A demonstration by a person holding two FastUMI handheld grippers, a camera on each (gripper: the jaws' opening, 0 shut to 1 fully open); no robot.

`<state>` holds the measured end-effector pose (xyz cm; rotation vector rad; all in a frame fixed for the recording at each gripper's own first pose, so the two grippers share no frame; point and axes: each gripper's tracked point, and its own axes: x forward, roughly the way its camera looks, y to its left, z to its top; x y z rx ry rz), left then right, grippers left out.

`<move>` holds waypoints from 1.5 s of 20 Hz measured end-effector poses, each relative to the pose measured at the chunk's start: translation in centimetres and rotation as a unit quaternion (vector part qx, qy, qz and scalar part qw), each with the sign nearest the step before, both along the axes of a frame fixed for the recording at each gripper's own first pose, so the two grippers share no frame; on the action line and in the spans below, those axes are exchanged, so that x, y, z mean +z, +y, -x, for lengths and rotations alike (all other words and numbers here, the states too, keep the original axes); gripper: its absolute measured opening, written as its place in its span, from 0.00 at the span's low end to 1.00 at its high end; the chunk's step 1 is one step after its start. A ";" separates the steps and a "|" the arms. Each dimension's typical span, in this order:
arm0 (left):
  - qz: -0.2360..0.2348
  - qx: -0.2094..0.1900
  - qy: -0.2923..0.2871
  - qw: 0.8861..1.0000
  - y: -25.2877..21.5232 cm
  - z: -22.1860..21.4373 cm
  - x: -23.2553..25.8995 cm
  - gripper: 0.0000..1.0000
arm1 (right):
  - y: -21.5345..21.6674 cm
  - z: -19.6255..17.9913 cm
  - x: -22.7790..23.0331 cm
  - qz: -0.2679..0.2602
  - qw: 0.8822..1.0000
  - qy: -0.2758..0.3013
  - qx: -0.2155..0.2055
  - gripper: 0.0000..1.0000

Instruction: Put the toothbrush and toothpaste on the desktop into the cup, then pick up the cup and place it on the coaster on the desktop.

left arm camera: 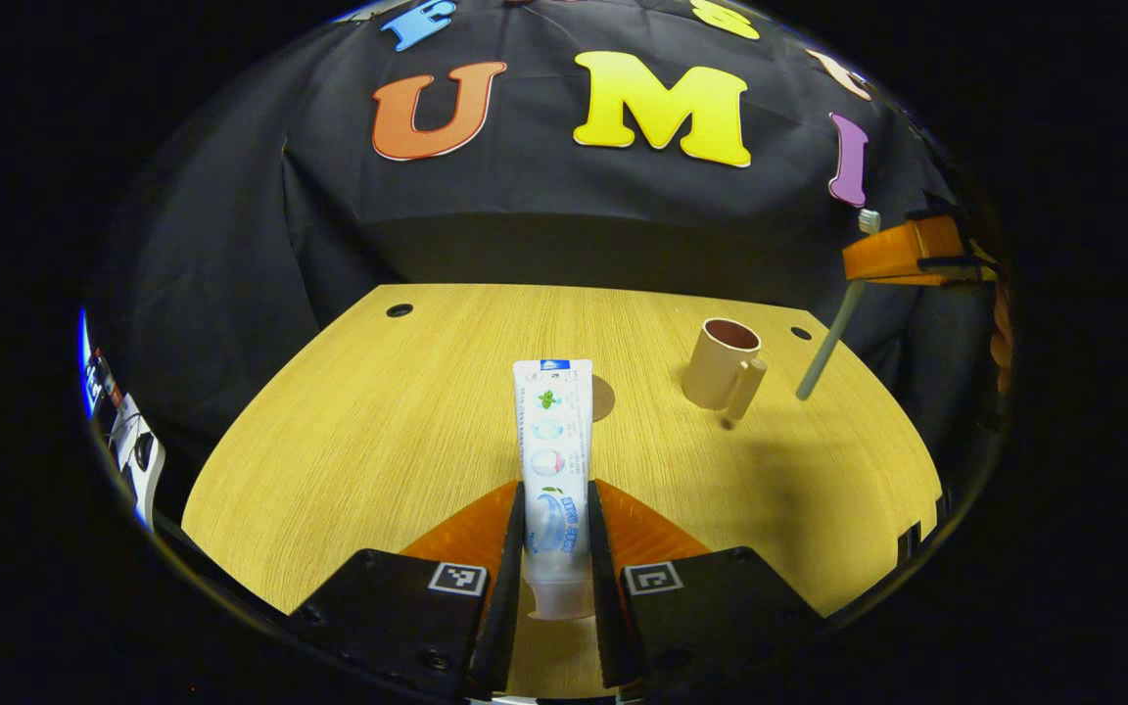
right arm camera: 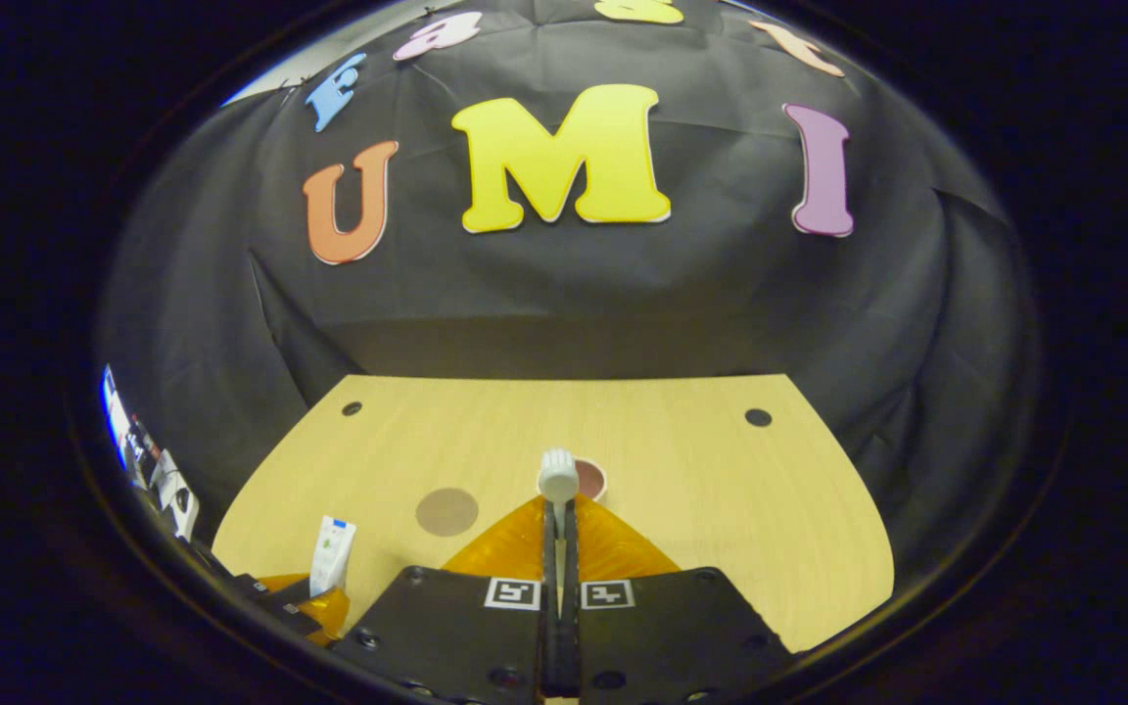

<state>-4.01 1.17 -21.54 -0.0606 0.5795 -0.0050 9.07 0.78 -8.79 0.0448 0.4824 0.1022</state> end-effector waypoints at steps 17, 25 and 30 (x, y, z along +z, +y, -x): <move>-0.006 0.029 -0.007 1.000 3.6 -2.2 1.4 0.37 | 2.3 -13.4 -6.9 0.044 0.999 0.011 -0.001 0.01; -0.009 0.032 -0.010 0.999 3.7 -2.2 1.8 0.37 | 2.3 -13.9 -9.3 0.046 0.998 0.032 0.002 0.08; -0.012 0.030 -0.030 0.999 3.3 -2.6 3.2 0.37 | 2.4 -13.3 -8.1 0.042 0.999 0.016 0.009 0.29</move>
